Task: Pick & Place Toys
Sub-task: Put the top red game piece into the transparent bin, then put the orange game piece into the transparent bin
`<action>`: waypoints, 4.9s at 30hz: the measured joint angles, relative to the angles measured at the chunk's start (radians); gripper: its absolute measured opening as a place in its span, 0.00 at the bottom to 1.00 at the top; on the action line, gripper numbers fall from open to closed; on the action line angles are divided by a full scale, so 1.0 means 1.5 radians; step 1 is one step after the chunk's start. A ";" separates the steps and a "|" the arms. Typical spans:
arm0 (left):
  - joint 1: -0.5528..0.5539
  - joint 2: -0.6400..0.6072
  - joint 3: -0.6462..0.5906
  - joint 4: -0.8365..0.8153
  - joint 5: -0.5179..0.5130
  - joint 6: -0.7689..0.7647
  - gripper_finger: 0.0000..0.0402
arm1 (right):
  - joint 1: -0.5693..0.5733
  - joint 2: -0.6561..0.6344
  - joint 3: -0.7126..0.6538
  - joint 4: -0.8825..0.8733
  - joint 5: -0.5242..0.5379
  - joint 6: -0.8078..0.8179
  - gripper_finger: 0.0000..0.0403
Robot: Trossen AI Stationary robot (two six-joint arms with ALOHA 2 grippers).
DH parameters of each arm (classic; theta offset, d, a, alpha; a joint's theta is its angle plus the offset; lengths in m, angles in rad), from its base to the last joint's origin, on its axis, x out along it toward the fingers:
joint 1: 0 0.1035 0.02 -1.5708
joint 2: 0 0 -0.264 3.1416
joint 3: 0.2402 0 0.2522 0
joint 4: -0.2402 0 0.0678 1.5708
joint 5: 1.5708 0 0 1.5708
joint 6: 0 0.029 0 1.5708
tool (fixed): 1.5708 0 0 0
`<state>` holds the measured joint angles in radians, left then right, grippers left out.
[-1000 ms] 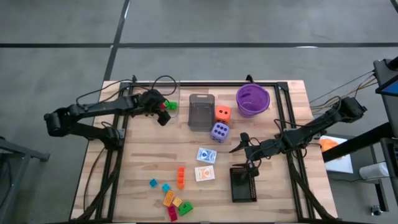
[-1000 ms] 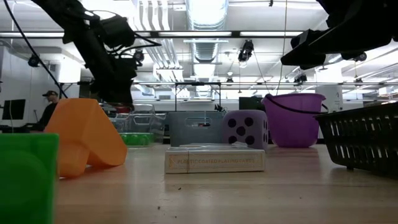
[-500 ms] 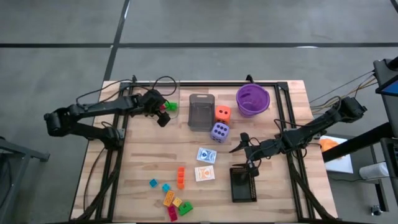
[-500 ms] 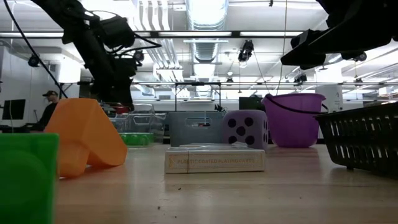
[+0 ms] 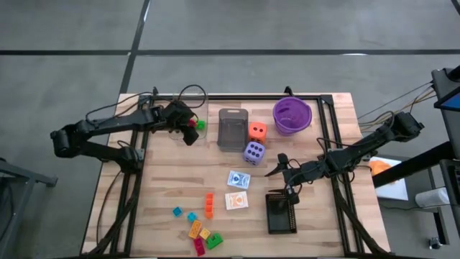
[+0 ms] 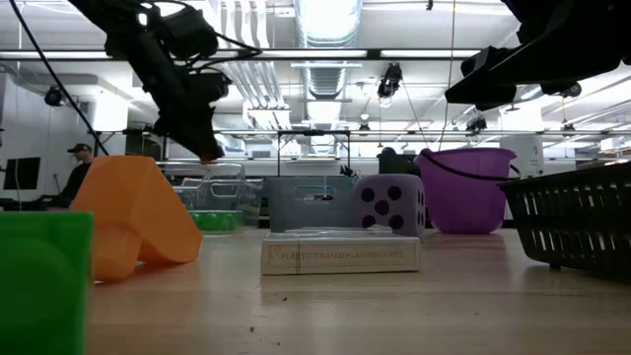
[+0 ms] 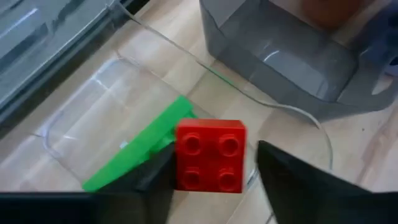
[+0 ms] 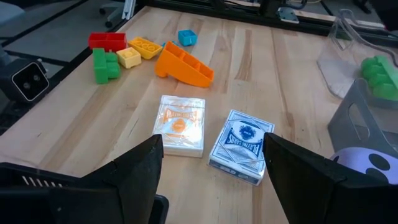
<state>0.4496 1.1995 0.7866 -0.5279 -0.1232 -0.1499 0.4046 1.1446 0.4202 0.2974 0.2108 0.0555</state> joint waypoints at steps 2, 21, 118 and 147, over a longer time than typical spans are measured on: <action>0.000 0.000 0.011 -0.015 -0.005 0.012 0.33 | 0.000 0.000 0.000 0.000 0.000 0.001 0.68; -0.030 0.000 0.074 -0.112 0.103 0.014 0.92 | 0.000 -0.001 0.000 -0.014 0.000 0.003 0.68; -0.626 0.368 0.122 0.107 -0.005 0.751 0.95 | 0.000 0.000 0.000 -0.016 0.000 0.012 0.68; -0.623 0.360 0.121 0.124 -0.017 0.684 0.22 | 0.000 0.000 0.000 -0.035 -0.002 0.021 0.68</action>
<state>-0.4854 1.7396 0.9674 -0.3421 -0.1490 0.8760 0.4046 1.1442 0.4202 0.2444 0.2083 0.0871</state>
